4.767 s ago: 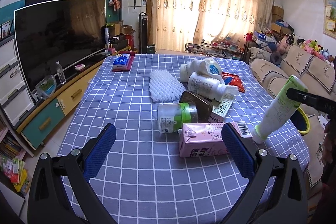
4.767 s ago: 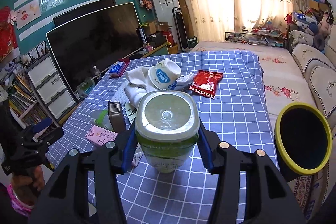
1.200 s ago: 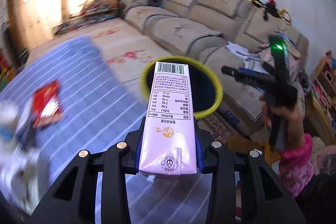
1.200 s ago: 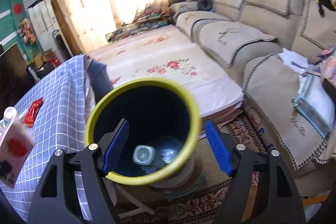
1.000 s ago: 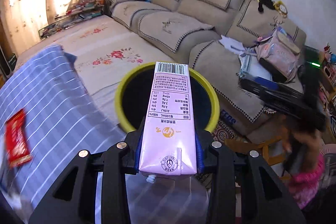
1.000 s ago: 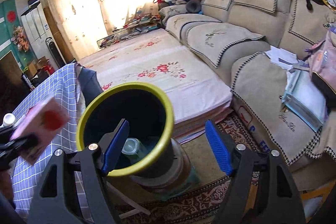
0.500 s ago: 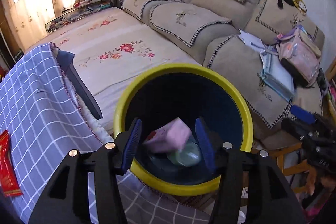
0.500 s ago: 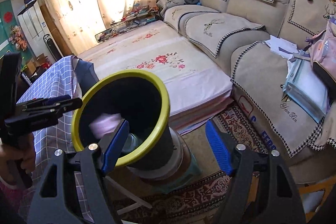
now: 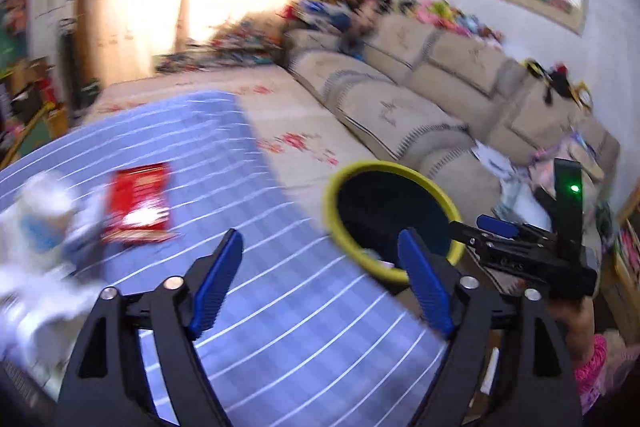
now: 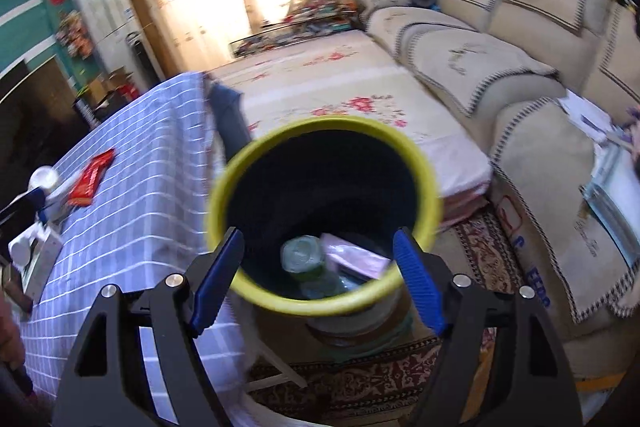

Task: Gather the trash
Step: 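Grasp the red snack wrapper with the right gripper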

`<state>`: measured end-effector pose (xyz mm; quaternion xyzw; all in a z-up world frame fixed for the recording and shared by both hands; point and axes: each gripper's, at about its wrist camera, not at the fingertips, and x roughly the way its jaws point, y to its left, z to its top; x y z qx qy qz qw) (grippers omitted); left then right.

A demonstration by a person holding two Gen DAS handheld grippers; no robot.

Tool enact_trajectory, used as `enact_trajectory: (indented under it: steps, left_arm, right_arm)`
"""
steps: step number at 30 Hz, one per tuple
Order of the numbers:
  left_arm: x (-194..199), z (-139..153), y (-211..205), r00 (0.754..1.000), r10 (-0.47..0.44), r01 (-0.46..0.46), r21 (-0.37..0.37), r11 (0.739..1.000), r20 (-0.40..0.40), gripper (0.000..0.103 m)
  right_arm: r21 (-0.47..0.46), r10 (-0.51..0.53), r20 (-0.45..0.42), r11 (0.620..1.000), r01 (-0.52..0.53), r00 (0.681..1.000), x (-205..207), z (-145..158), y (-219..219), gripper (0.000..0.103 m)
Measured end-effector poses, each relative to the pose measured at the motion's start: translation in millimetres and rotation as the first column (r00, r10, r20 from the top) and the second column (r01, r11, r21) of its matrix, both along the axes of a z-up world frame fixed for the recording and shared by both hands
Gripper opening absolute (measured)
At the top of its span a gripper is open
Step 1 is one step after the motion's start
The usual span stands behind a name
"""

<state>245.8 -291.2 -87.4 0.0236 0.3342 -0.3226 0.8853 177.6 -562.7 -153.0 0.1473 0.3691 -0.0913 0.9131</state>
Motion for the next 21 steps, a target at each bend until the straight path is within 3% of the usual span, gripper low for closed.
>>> enact_trajectory:
  steps: [3,5,11,17,21]
  left_arm:
    - [-17.4,5.0,53.7,0.990,0.131,-0.131,-0.004,0.991,0.044,0.087]
    - [-30.0,5.5,90.7,0.972,0.228,-0.227,-0.011,0.974,0.057,0.089]
    - [-53.3,-3.2,166.6,0.914,0.401,-0.400,-0.020,0.916,0.068,0.092]
    - [-60.4,-15.7,200.2,0.889,0.454,-0.452,-0.039,0.891,0.056,0.092]
    - [-60.8,-19.0,209.2,0.886,0.461,-0.459,-0.044,0.887,0.053,0.092]
  right_arm:
    - [-0.004,0.094,0.012,0.996,-0.094,0.996,22.3,10.0,34.4,0.073]
    - [-0.005,0.157,0.016,0.988,-0.157,0.988,37.2,16.2,57.2,0.073]
    - [0.015,0.354,0.010,0.935,-0.354,0.935,98.0,34.5,140.3,0.073]
    - [0.003,0.388,-0.064,0.922,-0.388,0.920,168.7,28.8,201.1,0.073]
    - [0.070,0.394,-0.116,0.919,-0.388,0.912,200.0,13.1,215.4,0.073]
